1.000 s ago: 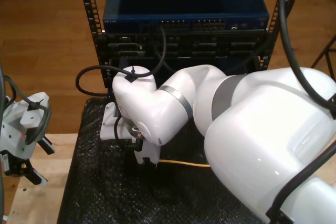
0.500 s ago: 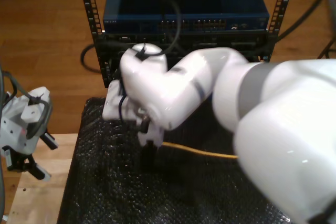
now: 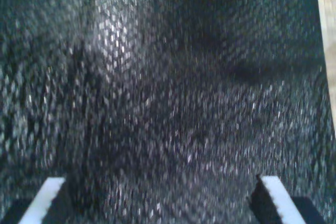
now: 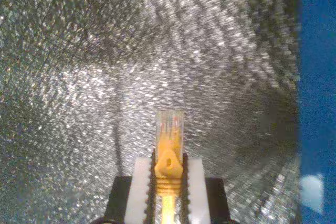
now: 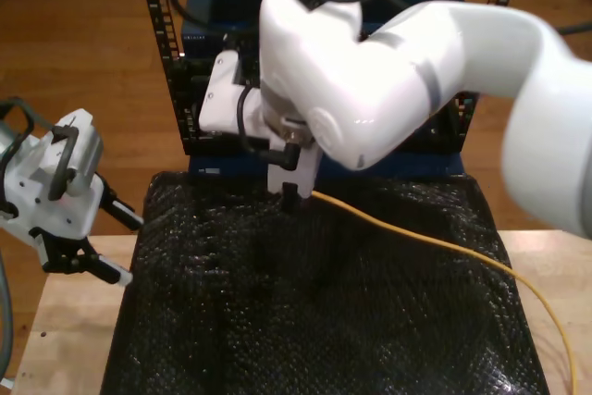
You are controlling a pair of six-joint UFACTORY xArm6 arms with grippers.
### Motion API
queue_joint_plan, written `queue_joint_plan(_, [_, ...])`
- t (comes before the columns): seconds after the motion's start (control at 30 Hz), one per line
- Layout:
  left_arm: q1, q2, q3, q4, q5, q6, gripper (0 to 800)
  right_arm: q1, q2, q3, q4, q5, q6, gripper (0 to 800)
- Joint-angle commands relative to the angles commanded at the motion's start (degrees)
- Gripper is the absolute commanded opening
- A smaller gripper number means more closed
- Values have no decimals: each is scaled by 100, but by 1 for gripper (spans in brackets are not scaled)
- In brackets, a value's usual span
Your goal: Grab the cable and plug it in
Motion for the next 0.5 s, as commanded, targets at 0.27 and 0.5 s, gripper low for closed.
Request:
queue_joint_plan(0.27, [-70, 9, -26, -747, 229, 88, 800, -44, -404, 53, 237, 35, 0, 8])
queue_joint_plan(0.5, [-396, 9, -132, -1248, 273, 167, 800, -158, -659, 53, 580, 132, -18, 8])
